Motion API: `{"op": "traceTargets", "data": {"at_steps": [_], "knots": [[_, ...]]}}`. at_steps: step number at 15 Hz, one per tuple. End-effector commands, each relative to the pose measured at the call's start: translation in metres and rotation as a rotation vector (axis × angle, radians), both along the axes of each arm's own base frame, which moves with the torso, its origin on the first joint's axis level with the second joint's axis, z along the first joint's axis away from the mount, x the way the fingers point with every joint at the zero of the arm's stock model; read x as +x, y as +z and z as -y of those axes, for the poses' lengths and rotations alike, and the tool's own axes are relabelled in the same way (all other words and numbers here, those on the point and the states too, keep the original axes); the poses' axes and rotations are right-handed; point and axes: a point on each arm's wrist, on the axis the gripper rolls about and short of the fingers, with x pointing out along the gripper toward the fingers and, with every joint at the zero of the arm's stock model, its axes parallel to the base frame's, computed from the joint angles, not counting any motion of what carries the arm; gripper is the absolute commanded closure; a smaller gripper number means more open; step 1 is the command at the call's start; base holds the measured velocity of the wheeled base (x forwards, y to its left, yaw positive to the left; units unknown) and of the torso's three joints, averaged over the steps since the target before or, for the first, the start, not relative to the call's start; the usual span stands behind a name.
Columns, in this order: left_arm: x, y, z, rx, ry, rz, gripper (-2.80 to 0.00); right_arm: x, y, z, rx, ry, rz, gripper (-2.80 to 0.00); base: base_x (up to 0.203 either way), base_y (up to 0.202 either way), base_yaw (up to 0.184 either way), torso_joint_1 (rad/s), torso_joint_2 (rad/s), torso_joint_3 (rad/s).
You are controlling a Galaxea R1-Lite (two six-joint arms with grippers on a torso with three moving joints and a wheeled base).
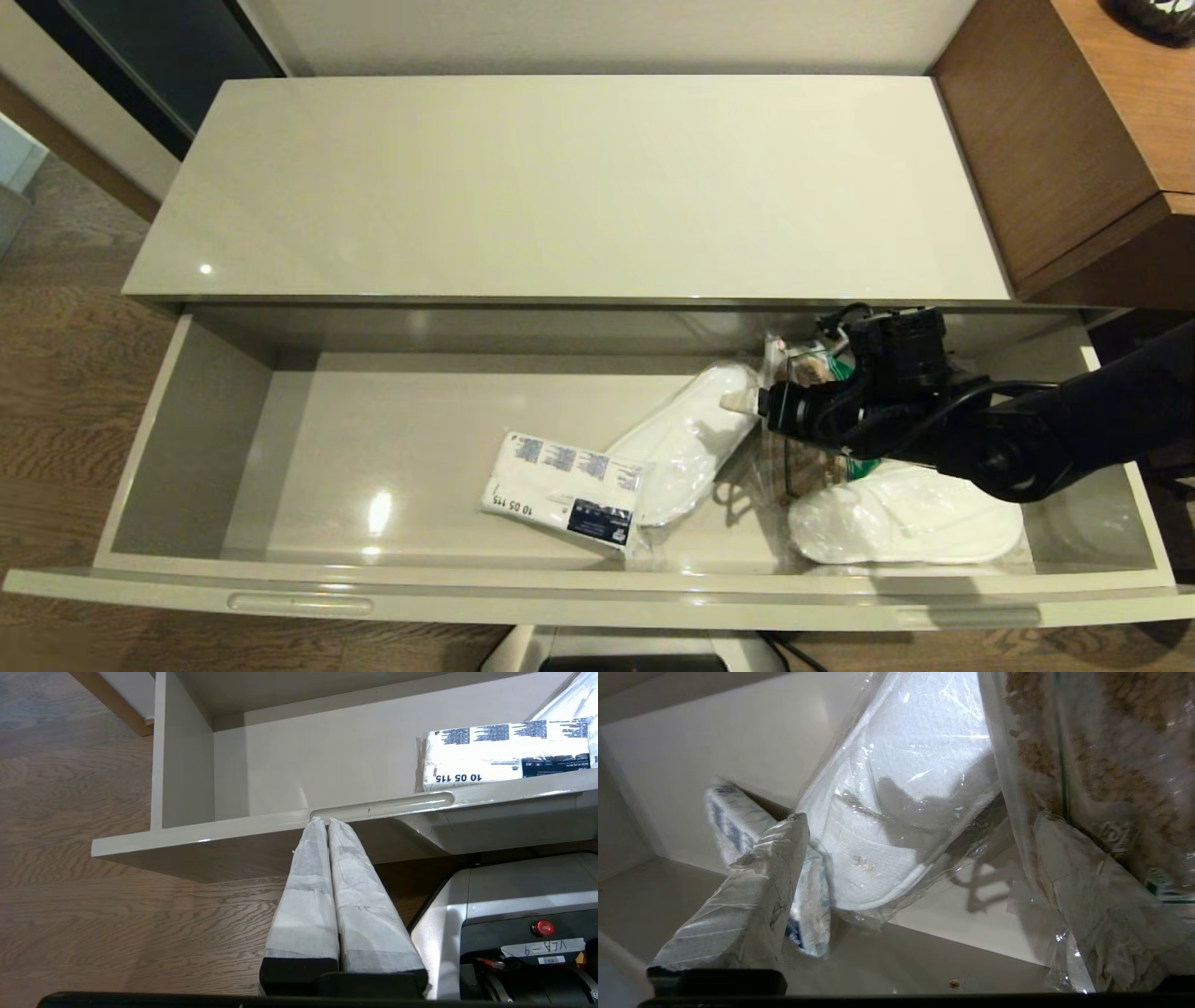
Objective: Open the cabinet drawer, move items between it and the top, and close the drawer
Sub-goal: Take out the disposable slippers from the drawer
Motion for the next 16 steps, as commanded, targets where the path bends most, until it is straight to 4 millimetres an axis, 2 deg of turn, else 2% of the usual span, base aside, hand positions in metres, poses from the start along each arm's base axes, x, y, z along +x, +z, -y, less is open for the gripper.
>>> {"op": "traceTargets", "data": {"at_steps": [1,2,4,8,13,16], "knots": [[0.000,0.000,0.000,0.001,0.000,-0.001,0.00,-0.004,-0.012,-0.023,-0.035,0.032,-0.018,-2.80,0.000,0.000,0.000,0.000,0.00,0.000],[0.000,0.000,0.000,0.001,0.000,-0.001,0.00,-0.004,-0.023,-0.031,-0.070,0.017,-0.034,-2.80,0.000,0.000,0.000,0.000,0.00,0.000],[0.000,0.000,0.000,0.001,0.000,-0.001,0.00,-0.004,-0.025,-0.034,-0.079,0.013,-0.034,-2.80,0.000,0.000,0.000,0.000,0.00,0.000],[0.000,0.000,0.000,0.001,0.000,-0.001,0.00,-0.017,-0.017,-0.052,-0.122,-0.001,0.011,-2.80,0.000,0.000,0.000,0.000,0.00,0.000],[0.000,0.000,0.000,0.001,0.000,-0.001,0.00,-0.042,-0.014,-0.095,-0.189,0.013,0.068,-2.80,0.000,0.000,0.000,0.000,0.00,0.000],[0.000,0.000,0.000,0.001,0.000,-0.001,0.00,-0.046,-0.005,-0.098,-0.192,-0.006,0.097,-2.80,0.000,0.000,0.000,0.000,0.00,0.000]]}}
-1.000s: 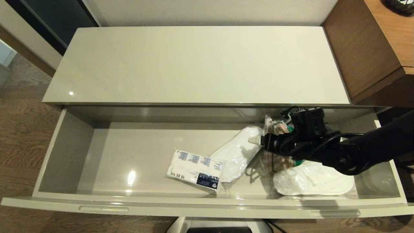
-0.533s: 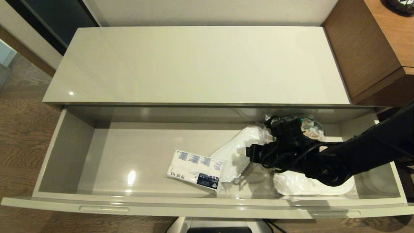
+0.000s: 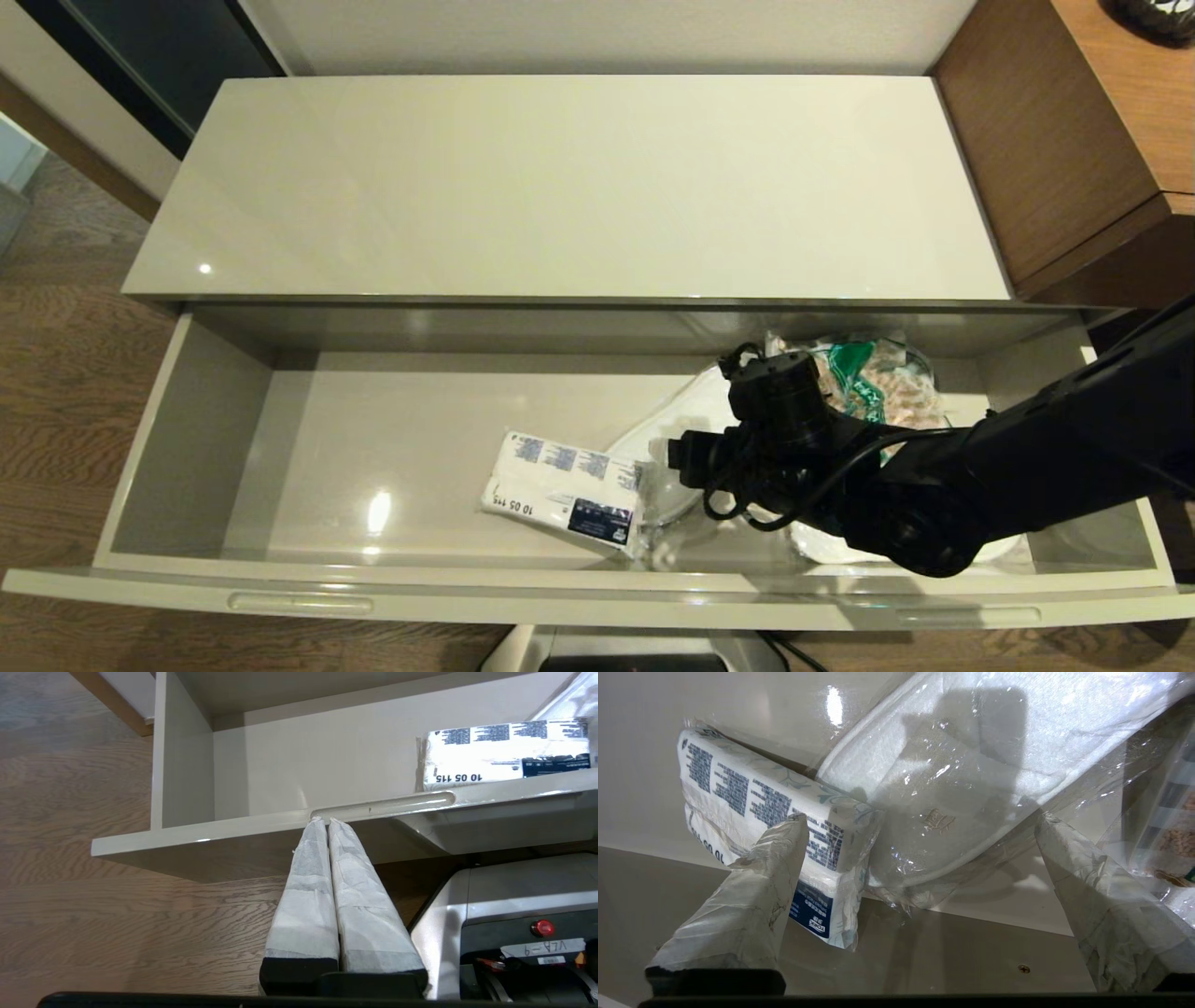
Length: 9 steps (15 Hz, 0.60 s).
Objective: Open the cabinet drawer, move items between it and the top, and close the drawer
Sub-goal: Take out the disposable slippers from the drawer
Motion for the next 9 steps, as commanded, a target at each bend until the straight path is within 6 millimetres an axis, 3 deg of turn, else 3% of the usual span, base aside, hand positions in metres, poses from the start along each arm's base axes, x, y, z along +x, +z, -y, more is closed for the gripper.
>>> {"op": "traceTargets", "data": {"at_steps": [1,9], "knots": [[0.000,0.000,0.000,0.001,0.001,-0.001,0.00,-0.003,0.008,-0.001,0.015,0.005,0.017,-2.80,0.000,0.000,0.000,0.000,0.00,0.000],[0.000,0.000,0.000,0.001,0.001,-0.001,0.00,0.005,0.023,0.011,0.085,0.021,0.045,-2.80,0.000,0.000,0.000,0.000,0.00,0.000]]}}
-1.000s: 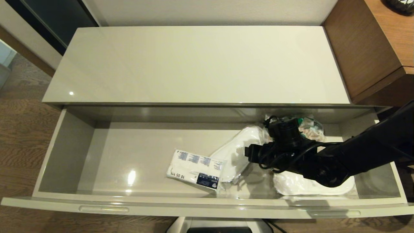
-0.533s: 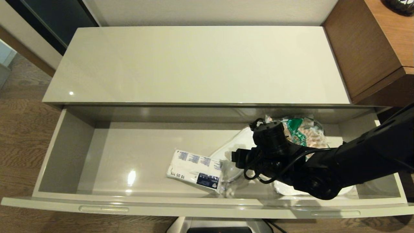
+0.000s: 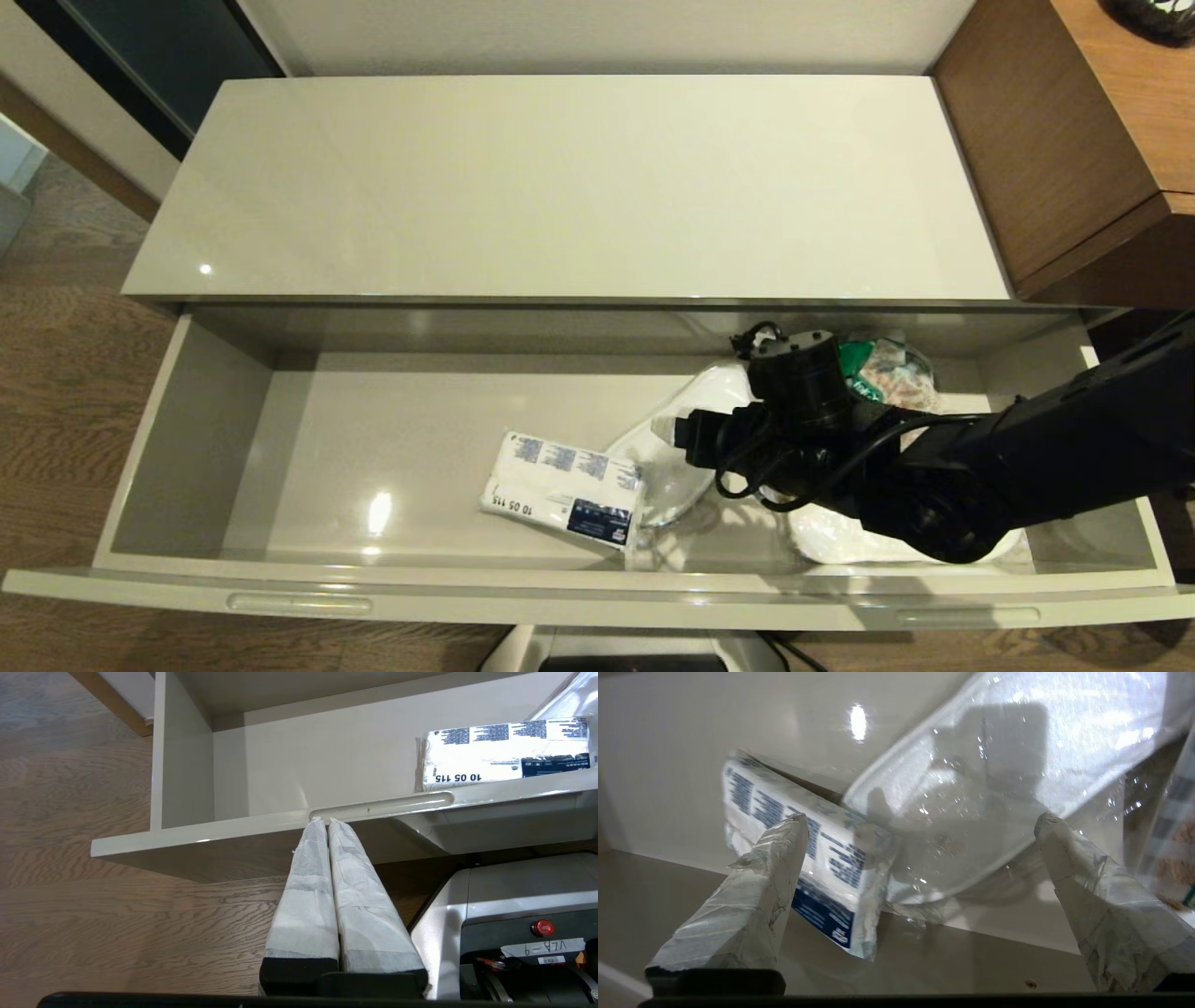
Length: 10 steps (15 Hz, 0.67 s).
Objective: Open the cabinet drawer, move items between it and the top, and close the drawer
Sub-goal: Take out the disposable slippers from the drawer
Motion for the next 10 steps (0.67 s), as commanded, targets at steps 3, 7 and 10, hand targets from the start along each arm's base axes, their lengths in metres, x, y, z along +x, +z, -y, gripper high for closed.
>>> {"op": "traceTargets", "data": {"at_steps": [3,7,10], "knots": [[0.000,0.000,0.000,0.001,-0.001,-0.001,0.00,0.014,0.009,0.014,0.072,0.020,0.016,-2.80,0.000,0.000,0.000,0.000,0.00,0.000],[0.000,0.000,0.000,0.001,-0.001,-0.001,0.00,0.023,0.005,0.017,0.062,-0.003,0.014,-2.80,0.000,0.000,0.000,0.000,0.00,0.000],[0.000,0.000,0.000,0.001,-0.001,-0.001,0.00,0.024,0.004,0.017,0.062,-0.005,0.016,-2.80,0.000,0.000,0.000,0.000,0.00,0.000]]}}
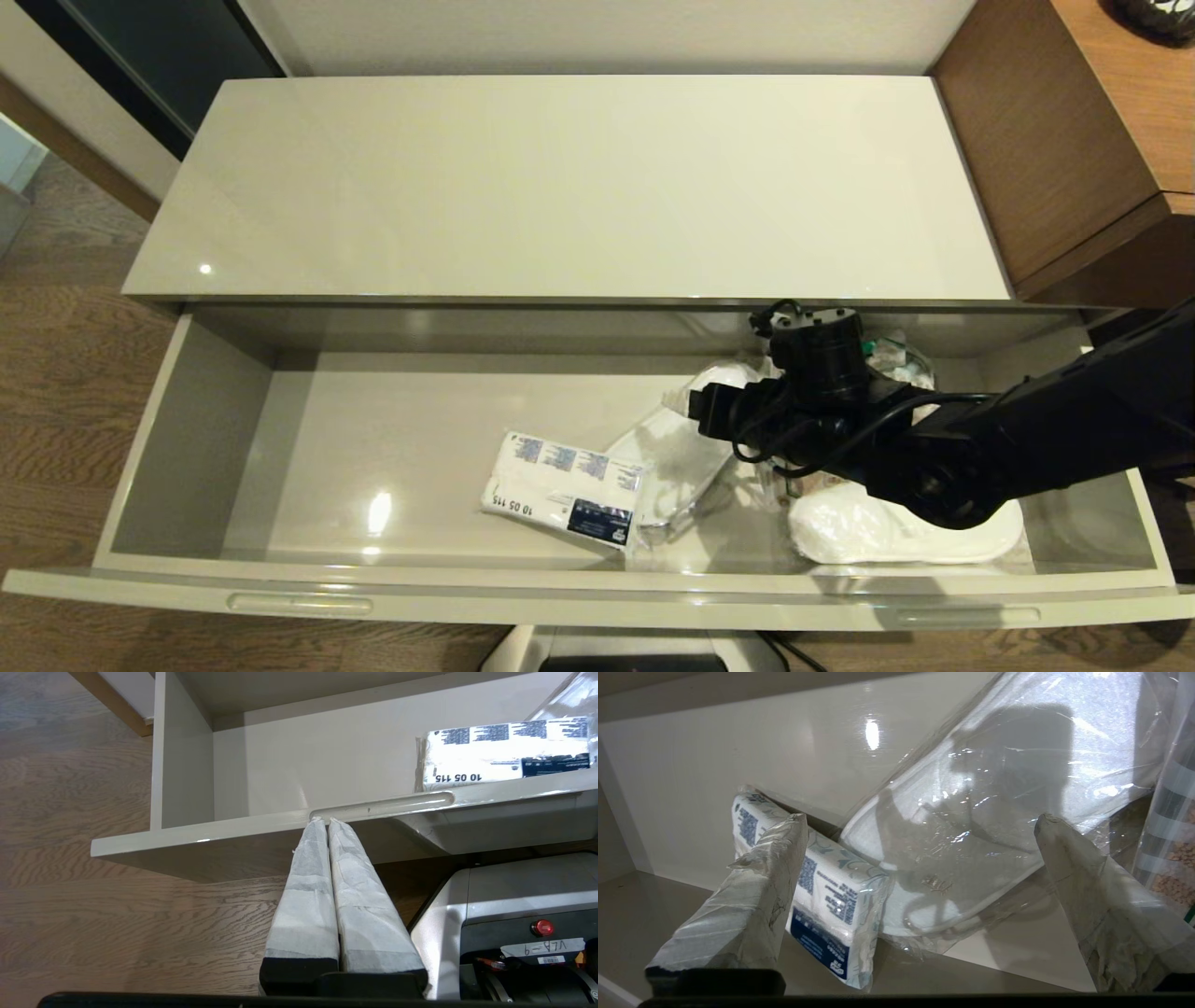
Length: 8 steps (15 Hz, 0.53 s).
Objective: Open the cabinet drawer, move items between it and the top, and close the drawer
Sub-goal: Take out the disposable slippers from the drawer
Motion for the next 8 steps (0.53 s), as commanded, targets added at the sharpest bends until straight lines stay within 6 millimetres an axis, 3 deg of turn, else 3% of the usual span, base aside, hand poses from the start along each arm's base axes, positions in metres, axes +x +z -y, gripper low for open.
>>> {"op": "traceTargets", "data": {"at_steps": [1,4,8], "knots": [[0.000,0.000,0.000,0.001,0.000,-0.001,0.00,0.001,-0.002,0.000,0.001,-0.002,-0.002,-2.80,0.000,0.000,0.000,0.000,0.00,0.000],[0.000,0.000,0.000,0.001,0.000,-0.001,0.00,0.003,-0.002,0.002,0.002,-0.011,-0.002,-2.80,0.000,0.000,0.000,0.000,0.00,0.000],[0.000,0.000,0.000,0.001,0.000,-0.001,0.00,0.025,-0.012,0.020,-0.001,-0.082,-0.015,-2.80,0.000,0.000,0.000,0.000,0.00,0.000]]}}
